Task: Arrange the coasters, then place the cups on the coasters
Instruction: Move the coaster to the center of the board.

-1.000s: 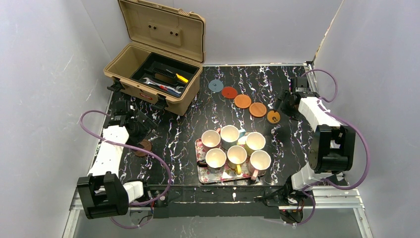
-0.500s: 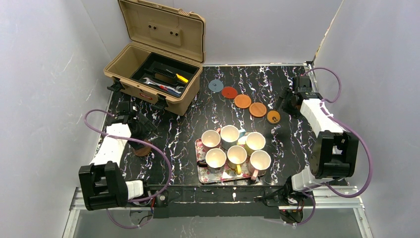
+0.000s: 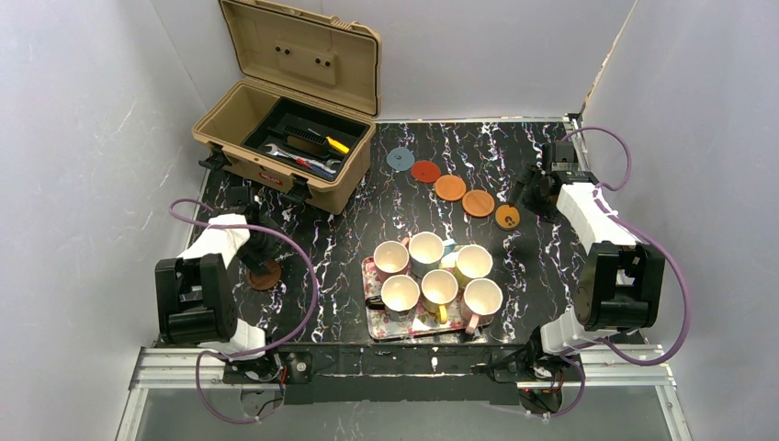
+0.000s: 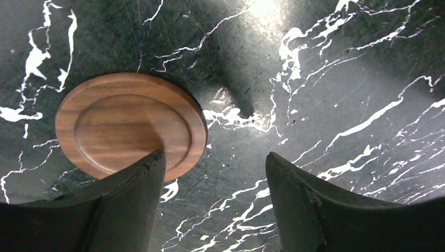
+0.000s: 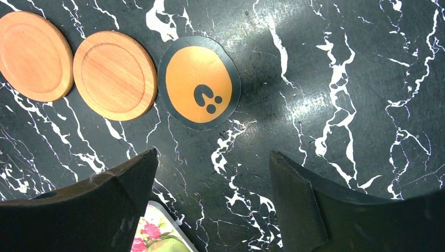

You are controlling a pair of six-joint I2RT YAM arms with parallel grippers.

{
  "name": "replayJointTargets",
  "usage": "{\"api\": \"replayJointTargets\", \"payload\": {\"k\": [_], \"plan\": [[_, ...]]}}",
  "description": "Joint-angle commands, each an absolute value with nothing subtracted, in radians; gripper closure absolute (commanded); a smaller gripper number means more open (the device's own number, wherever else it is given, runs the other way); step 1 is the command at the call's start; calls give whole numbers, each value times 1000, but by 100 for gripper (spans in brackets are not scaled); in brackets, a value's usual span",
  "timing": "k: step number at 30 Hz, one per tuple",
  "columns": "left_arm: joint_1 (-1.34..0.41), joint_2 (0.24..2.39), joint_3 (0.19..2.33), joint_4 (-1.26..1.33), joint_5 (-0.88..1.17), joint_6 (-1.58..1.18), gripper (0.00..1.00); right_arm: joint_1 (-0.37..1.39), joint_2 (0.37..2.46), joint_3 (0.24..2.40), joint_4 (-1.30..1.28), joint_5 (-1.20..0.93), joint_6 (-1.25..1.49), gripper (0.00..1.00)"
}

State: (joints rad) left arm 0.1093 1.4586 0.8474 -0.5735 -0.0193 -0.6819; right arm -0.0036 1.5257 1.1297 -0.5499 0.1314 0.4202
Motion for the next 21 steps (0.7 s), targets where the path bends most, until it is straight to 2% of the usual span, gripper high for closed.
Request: {"api": "replayJointTargets", "payload": {"k": [1, 10, 21], "plan": [[115, 1496, 869, -551, -3, -676, 34, -2, 1527, 1172, -561, 127, 428, 14], [93, 1516, 815, -499, 85, -725, 45, -2, 1535, 1184, -567, 133, 422, 14], [-146, 1578, 869, -475, 150, -799, 46, -2, 1549, 1185, -558, 118, 426, 15]]}}
